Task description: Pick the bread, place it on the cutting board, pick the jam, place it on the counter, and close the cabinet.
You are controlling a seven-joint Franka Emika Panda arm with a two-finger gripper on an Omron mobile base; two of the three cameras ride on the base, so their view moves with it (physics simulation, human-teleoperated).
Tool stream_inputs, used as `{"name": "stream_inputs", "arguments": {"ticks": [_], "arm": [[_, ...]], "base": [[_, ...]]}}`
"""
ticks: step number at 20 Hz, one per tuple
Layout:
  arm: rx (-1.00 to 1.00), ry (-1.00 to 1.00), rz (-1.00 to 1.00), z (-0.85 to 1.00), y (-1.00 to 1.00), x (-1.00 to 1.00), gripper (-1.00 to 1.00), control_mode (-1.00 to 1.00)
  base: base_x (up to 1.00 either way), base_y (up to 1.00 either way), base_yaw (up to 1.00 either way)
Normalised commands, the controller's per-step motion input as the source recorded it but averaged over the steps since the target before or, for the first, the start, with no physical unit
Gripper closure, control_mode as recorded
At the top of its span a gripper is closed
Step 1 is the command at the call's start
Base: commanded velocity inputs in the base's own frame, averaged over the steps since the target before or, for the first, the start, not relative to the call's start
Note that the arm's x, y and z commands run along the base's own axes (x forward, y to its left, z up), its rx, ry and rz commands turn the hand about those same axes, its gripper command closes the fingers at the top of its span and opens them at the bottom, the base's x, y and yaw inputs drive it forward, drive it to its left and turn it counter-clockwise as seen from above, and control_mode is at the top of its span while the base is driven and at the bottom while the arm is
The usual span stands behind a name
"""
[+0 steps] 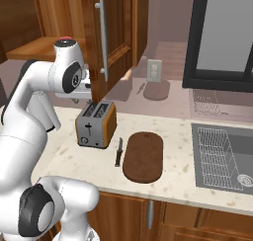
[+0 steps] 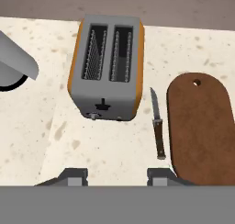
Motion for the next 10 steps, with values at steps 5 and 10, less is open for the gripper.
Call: {"name": "stream_inputs", "arguments": {"ticks": [5,10], "arm": [[0.00,-0.03,0.00,0.01,0.00,-0.04,-1.00,-1.00],[0.00,-0.08,0.00,0.07,0.00,-0.05,-1.00,-1.00]], "base": [[0.00,0.00,0.00],[0.00,0.00,0.00]]}}
